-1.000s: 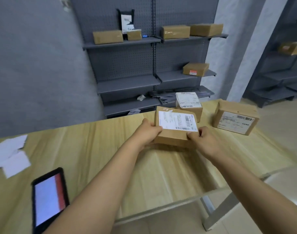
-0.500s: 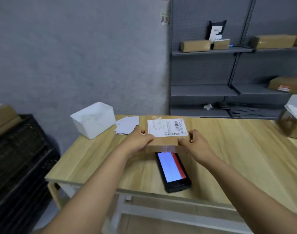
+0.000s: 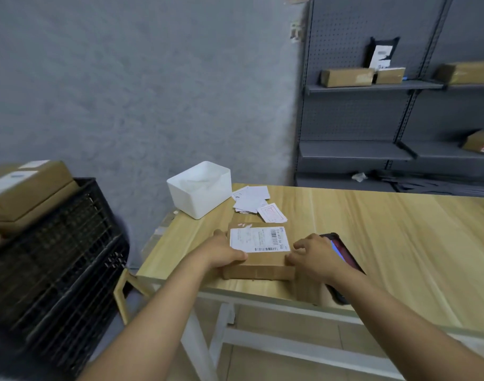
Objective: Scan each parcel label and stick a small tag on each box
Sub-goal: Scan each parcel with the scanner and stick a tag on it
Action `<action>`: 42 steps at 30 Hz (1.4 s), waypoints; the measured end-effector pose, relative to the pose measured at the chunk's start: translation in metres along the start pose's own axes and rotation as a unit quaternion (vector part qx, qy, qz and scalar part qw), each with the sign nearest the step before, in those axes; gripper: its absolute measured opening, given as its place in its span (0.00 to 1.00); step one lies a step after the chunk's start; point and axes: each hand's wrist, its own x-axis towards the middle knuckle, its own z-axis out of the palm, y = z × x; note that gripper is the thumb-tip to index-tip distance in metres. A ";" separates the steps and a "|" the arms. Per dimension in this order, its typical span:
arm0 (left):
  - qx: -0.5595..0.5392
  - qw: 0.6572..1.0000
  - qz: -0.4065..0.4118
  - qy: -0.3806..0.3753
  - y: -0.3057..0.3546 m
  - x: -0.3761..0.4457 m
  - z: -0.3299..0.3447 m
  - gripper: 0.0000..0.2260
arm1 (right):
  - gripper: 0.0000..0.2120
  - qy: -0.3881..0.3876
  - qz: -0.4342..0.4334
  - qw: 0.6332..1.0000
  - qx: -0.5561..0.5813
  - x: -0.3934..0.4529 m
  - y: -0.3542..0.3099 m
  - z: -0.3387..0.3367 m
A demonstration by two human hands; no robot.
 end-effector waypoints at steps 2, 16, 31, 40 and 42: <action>0.022 0.999 0.025 -0.014 0.000 -0.004 0.000 0.36 | 0.10 0.033 0.007 0.999 -0.022 -0.001 0.008 -0.003; -0.001 1.000 0.023 -0.003 -0.005 -0.007 0.016 0.36 | 0.41 0.054 0.152 0.979 -0.125 -0.012 0.070 0.002; 0.029 1.000 0.006 -0.003 0.000 -0.006 0.021 0.37 | 0.40 0.024 -0.068 0.970 -0.233 -0.020 0.023 -0.069; 0.031 0.998 0.043 -0.020 -0.001 -0.005 0.019 0.33 | 0.39 0.006 -0.073 0.941 -0.330 -0.034 -0.001 -0.084; 0.029 0.998 0.056 -0.025 -0.001 -0.005 0.019 0.33 | 0.38 0.002 -0.068 0.941 -0.332 -0.037 -0.003 -0.089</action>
